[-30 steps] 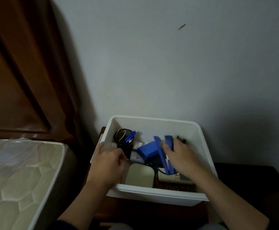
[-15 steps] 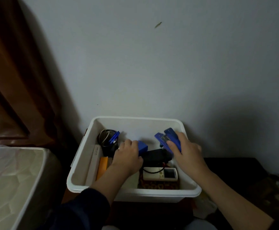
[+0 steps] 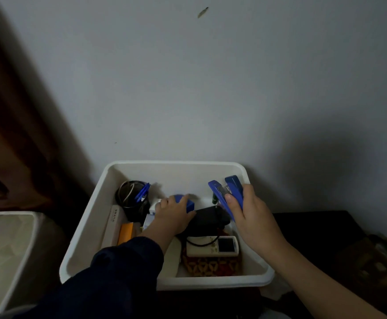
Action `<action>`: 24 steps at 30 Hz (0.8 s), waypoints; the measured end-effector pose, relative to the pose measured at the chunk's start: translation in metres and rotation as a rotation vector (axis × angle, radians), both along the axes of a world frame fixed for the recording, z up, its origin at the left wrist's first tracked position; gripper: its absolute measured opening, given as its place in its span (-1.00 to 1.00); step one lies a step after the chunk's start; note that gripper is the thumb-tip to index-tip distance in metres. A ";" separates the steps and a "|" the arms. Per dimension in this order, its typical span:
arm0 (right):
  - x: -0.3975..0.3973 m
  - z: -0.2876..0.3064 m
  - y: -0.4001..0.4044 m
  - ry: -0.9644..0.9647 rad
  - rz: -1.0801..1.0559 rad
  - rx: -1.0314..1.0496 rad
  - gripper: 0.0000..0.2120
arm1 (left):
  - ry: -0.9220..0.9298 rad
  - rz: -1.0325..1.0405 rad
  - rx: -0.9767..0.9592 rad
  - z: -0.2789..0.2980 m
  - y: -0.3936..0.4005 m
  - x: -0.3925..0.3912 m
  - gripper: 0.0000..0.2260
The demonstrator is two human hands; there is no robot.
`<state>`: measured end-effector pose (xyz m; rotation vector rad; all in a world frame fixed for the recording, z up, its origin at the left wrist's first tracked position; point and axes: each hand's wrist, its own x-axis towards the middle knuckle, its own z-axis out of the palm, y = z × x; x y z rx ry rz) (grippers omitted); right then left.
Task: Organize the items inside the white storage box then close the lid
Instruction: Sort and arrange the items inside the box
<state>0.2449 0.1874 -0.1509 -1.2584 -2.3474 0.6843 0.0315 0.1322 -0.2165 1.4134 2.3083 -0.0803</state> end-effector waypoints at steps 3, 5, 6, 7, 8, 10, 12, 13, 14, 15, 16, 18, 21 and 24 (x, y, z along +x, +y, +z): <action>-0.001 0.001 -0.001 -0.021 -0.001 0.011 -0.67 | 0.053 -0.004 -0.012 0.001 -0.003 -0.004 -0.45; -0.001 0.001 -0.001 -0.036 -0.003 0.025 -0.68 | 0.033 0.005 -0.026 0.006 -0.007 -0.007 -0.44; -0.001 0.001 -0.001 -0.047 -0.003 0.035 -0.68 | 0.009 0.012 -0.024 0.008 -0.010 -0.009 -0.44; -0.002 0.001 -0.001 -0.059 -0.004 0.044 -0.69 | -0.019 0.016 -0.011 0.010 -0.015 -0.011 -0.43; -0.002 0.001 -0.001 -0.065 -0.006 0.049 -0.69 | -0.045 0.015 0.011 0.012 -0.021 -0.013 -0.42; -0.003 0.002 0.000 -0.052 -0.007 0.046 -0.68 | -0.072 -0.001 0.059 0.018 -0.032 -0.016 -0.40; -0.005 0.003 0.002 -0.039 -0.006 0.034 -0.69 | -0.070 -0.031 0.093 0.024 -0.043 -0.017 -0.38; -0.007 0.004 0.002 -0.051 -0.001 0.035 -0.70 | -0.071 -0.042 0.106 0.027 -0.048 -0.018 -0.36; -0.008 0.004 0.002 -0.077 0.005 0.045 -0.72 | -0.077 -0.053 0.114 0.029 -0.053 -0.019 -0.36; -0.008 0.004 0.001 -0.108 0.012 0.058 -0.73 | -0.088 -0.063 0.115 0.031 -0.058 -0.020 -0.34; -0.009 0.004 0.001 -0.134 0.017 0.071 -0.74 | -0.109 -0.069 0.110 0.033 -0.063 -0.022 -0.33; -0.009 0.004 -0.001 -0.161 0.020 0.080 -0.75 | -0.158 -0.077 0.076 0.038 -0.075 -0.027 -0.30; -0.009 0.006 -0.002 -0.182 0.017 0.076 -0.73 | -0.194 -0.109 0.002 0.042 -0.090 -0.036 -0.25; -0.010 0.008 -0.004 -0.213 0.019 0.079 -0.73 | -0.267 -0.101 -0.016 0.044 -0.105 -0.044 -0.17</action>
